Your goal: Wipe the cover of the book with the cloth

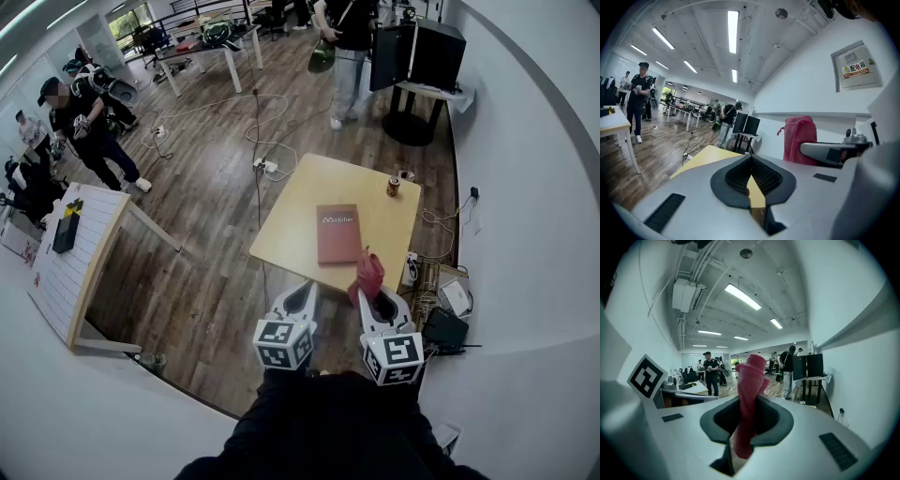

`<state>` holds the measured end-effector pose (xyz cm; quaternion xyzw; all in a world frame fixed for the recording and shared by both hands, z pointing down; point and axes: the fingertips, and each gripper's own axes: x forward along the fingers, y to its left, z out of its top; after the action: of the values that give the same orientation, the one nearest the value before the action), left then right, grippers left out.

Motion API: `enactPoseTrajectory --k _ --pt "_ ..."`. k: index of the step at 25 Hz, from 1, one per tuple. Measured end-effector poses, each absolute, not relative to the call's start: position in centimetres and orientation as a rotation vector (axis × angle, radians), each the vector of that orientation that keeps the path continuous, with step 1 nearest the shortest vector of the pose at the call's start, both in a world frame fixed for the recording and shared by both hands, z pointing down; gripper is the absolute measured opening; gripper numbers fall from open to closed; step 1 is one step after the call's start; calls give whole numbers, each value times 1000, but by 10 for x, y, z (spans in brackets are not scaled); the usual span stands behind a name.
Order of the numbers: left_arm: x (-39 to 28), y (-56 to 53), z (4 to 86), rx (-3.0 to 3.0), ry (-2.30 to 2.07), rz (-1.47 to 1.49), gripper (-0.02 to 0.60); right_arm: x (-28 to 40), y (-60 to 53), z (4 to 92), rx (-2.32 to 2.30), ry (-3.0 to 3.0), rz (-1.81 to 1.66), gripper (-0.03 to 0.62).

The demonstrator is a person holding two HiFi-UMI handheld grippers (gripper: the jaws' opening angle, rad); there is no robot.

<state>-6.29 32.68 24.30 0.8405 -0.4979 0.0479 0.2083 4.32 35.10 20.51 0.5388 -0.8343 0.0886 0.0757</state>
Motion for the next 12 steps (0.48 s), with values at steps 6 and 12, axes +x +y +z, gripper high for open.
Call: enactPoseTrajectory --k 6,12 --pt "-62 332 256 2342 -1358 154 34 45 352 210 1638 -2486 299 75" --pt "-65 336 264 2339 -1343 163 34 43 353 216 1652 -2487 353 78"
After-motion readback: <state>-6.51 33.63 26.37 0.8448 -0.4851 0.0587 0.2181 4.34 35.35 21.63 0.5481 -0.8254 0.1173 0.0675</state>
